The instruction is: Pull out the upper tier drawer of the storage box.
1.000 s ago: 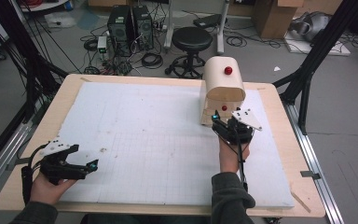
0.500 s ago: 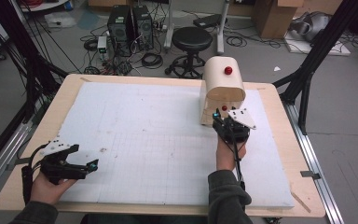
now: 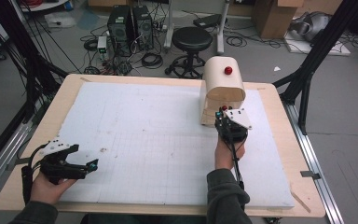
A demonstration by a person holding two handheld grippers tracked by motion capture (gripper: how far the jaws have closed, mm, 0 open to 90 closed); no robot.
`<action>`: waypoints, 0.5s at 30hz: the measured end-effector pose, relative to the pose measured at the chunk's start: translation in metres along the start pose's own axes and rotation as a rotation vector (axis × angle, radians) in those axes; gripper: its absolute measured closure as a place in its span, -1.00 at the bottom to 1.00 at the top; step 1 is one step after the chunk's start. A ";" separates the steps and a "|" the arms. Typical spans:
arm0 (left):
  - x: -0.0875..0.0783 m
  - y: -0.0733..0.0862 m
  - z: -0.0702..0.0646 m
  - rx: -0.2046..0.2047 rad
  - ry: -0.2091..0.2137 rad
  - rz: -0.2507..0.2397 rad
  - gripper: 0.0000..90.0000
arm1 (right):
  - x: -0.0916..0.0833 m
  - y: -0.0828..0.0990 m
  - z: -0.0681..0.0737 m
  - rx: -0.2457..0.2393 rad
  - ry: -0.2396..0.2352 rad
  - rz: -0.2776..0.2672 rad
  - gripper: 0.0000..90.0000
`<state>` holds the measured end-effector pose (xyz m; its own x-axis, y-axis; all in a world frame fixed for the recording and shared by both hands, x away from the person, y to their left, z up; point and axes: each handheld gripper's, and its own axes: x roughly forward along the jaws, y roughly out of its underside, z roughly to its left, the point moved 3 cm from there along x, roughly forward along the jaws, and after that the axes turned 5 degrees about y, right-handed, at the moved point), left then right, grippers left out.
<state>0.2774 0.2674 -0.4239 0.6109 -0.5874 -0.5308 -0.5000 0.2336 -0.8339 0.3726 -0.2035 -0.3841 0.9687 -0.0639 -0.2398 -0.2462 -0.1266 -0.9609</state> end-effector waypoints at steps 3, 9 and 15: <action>0.000 0.000 0.000 0.000 -0.001 -0.002 -0.96 | 0.001 0.001 0.000 -0.004 0.001 0.010 0.48; 0.000 0.000 0.000 0.000 -0.001 0.000 -0.96 | 0.003 0.001 0.001 -0.013 0.006 0.002 0.56; 0.000 0.000 0.000 -0.001 -0.001 -0.002 -0.96 | 0.004 0.001 0.002 -0.008 0.005 0.005 0.60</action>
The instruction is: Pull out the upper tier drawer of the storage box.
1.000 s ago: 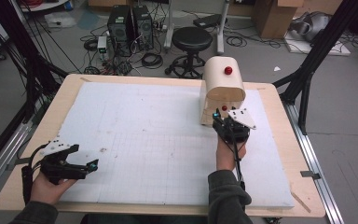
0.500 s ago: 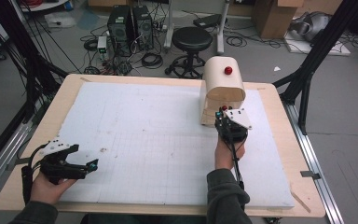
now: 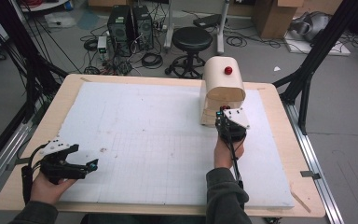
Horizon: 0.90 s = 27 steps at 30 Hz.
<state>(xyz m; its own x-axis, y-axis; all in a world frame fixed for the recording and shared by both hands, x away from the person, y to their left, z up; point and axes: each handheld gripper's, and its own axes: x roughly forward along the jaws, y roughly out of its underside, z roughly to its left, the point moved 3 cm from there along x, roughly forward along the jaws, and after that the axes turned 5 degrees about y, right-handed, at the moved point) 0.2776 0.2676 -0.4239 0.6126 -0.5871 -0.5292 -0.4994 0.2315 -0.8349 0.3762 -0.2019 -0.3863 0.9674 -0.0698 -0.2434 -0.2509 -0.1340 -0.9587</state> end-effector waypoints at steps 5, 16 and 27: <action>0.000 0.000 0.000 0.000 -0.001 -0.001 -0.96 | 0.001 0.000 0.000 -0.002 0.002 -0.002 0.60; -0.001 0.000 0.001 0.001 -0.003 -0.002 -0.96 | 0.000 0.000 -0.002 -0.011 -0.006 0.005 0.62; -0.001 0.000 0.001 0.002 -0.003 -0.002 -0.96 | -0.005 0.000 -0.003 -0.019 -0.011 0.012 0.62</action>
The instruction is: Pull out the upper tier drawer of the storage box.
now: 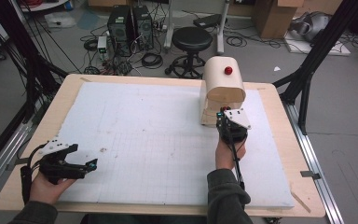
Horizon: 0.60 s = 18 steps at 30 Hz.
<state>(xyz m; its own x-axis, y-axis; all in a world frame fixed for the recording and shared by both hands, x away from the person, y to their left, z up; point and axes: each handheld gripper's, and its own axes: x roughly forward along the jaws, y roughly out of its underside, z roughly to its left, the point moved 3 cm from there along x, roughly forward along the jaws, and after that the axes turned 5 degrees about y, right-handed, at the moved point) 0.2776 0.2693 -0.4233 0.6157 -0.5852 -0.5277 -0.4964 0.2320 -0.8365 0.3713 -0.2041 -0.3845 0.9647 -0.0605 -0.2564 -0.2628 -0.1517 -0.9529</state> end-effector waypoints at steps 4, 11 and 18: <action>0.000 0.000 0.000 -0.002 -0.002 -0.001 -0.96 | -0.002 0.000 0.000 0.004 -0.003 0.002 0.62; 0.001 0.000 0.000 -0.004 -0.002 -0.003 -0.96 | -0.006 0.003 -0.001 0.006 -0.010 -0.004 0.62; 0.001 0.000 0.000 -0.003 -0.005 -0.002 -0.96 | -0.012 0.003 -0.002 0.006 -0.020 -0.004 0.62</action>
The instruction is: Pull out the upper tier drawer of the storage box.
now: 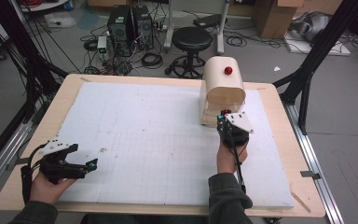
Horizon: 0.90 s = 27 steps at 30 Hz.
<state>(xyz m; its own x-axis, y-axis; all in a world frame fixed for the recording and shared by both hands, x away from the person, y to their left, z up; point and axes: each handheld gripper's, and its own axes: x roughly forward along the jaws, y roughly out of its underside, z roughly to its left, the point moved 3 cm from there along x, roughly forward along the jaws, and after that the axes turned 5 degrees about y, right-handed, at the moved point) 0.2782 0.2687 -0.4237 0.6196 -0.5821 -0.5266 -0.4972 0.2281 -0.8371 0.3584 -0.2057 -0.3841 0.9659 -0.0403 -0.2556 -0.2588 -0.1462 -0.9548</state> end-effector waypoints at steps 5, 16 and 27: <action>0.000 0.000 0.000 0.003 0.000 0.003 -0.96 | -0.006 0.000 -0.001 -0.007 -0.007 -0.008 0.62; 0.000 0.000 -0.001 0.002 0.001 0.001 -0.96 | -0.017 0.001 -0.003 -0.014 -0.015 -0.013 0.62; 0.001 0.000 -0.001 0.005 0.002 0.003 -0.96 | -0.023 0.003 -0.003 -0.014 -0.018 -0.021 0.62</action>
<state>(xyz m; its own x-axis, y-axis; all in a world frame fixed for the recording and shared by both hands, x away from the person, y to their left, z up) 0.2785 0.2674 -0.4239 0.6171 -0.5828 -0.5287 -0.4957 0.2339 -0.8364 0.3351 -0.2079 -0.3802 0.9709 -0.0195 -0.2388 -0.2388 -0.1606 -0.9577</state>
